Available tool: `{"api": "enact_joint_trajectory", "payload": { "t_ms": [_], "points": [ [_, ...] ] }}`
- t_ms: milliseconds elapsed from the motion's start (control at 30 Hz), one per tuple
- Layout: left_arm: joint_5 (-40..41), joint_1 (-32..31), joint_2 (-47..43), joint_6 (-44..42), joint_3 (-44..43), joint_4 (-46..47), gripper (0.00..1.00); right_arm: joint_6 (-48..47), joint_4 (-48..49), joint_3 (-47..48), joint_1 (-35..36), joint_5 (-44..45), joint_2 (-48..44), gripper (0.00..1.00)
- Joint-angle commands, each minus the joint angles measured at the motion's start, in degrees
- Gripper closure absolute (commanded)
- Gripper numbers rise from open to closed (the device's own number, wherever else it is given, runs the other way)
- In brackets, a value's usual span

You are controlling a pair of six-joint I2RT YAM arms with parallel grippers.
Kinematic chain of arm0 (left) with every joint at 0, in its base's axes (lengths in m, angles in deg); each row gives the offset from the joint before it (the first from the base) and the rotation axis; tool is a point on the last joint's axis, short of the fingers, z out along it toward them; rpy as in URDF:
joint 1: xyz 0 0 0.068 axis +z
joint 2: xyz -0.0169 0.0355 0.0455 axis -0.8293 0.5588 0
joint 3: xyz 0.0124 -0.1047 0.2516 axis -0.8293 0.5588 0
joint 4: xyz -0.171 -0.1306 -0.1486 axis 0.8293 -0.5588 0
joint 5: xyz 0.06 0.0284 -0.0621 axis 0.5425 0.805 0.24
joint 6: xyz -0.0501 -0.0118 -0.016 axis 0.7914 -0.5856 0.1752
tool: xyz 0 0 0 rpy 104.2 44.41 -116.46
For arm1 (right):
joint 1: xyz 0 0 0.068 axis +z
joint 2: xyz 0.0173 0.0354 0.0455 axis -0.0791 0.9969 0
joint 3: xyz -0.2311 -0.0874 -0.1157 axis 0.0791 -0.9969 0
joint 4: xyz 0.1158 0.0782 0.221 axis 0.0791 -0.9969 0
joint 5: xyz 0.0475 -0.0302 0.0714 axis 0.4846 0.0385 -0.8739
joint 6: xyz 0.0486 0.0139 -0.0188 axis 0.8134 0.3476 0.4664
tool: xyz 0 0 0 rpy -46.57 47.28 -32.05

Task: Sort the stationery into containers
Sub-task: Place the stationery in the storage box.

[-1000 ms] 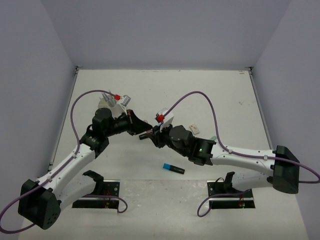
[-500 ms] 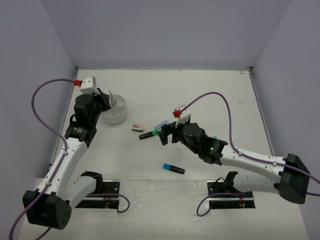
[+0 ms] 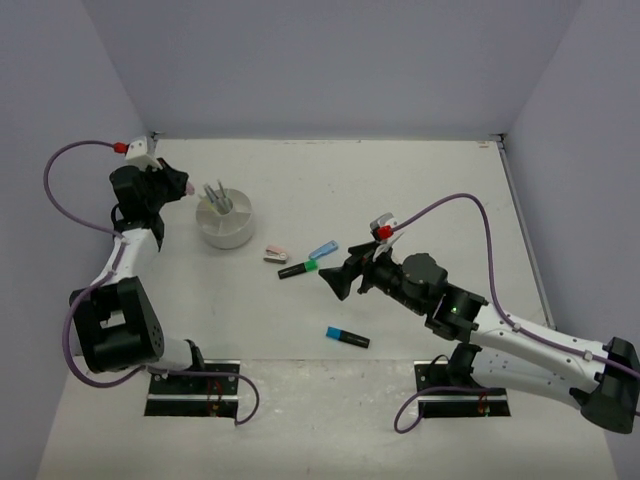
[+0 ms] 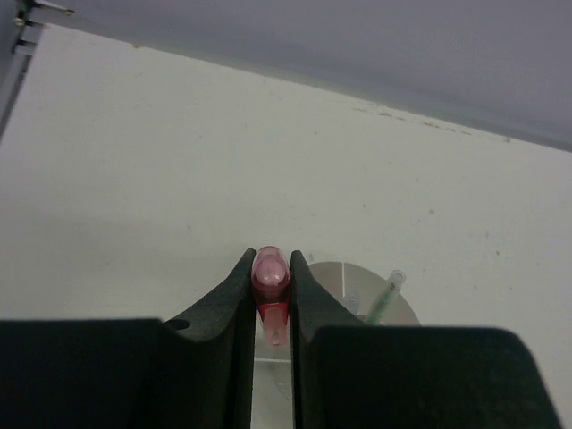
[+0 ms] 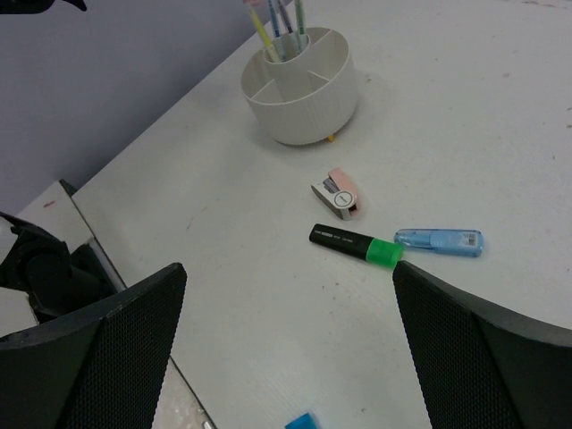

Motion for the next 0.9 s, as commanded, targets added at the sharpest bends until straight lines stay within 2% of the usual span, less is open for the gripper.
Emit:
{"api": "enact_joint_trajectory", "payload": {
  "t_ms": [0,167,200,267,300,433,500,633,767,867],
  "points": [
    [-12.8,0.0,2.6,-0.4,-2.9,7.4,1.00,-0.3,2.4,-0.7,0.1,-3.3,-1.2,0.01],
    [-15.4,0.0,6.5,0.8,-2.3,8.1,1.00,-0.5,2.0,-0.1,0.1,-3.2,0.0,0.01],
    [-15.1,0.0,6.6,0.7,-1.8,8.4,0.99,-0.4,1.7,-0.1,0.1,-3.0,0.1,0.01],
    [-14.4,0.0,7.0,0.6,-0.8,8.5,0.87,-0.4,1.6,0.0,0.1,-2.8,0.0,0.01],
    [-14.2,-0.1,7.4,0.6,-0.5,8.6,0.85,-0.5,1.6,0.0,0.1,-2.7,-0.2,0.01],
    [-13.8,-0.1,8.9,0.9,-0.3,9.4,0.86,-0.4,1.6,-0.4,0.2,-2.9,-1.3,0.01],
    [-14.0,-0.1,9.7,1.0,-0.7,9.4,0.79,-0.4,1.5,-0.6,0.1,-3.0,-1.8,0.01],
    [-14.4,-0.1,10.1,1.5,-0.3,9.5,0.54,-0.5,1.4,-0.6,0.1,-2.6,-1.8,0.01],
    [-12.4,0.0,8.5,1.9,1.1,10.3,0.39,-0.3,0.5,0.2,0.2,-2.1,-0.6,0.01],
    [-11.4,0.0,6.6,3.3,0.7,9.4,0.33,1.6,-0.7,1.4,0.1,0.3,1.3,0.01]
  ]
}}
